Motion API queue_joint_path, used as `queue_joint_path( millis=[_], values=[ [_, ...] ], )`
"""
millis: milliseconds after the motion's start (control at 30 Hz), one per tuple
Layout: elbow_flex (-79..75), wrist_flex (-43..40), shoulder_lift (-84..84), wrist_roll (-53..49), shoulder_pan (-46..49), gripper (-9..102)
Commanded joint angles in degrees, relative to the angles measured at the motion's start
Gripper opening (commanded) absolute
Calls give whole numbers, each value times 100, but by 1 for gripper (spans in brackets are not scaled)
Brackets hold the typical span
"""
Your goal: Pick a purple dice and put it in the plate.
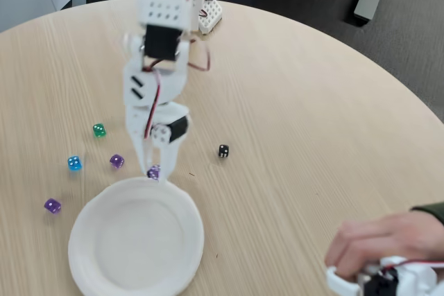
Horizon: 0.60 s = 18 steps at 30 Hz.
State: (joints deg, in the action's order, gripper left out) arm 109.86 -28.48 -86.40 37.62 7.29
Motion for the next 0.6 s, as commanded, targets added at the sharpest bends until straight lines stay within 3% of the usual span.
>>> queue_joint_path(
  millis=[0,567],
  values=[
    [-97,-62,-492,404,-167,0],
    [-97,-624,-1011,255,-308,0]
  ],
)
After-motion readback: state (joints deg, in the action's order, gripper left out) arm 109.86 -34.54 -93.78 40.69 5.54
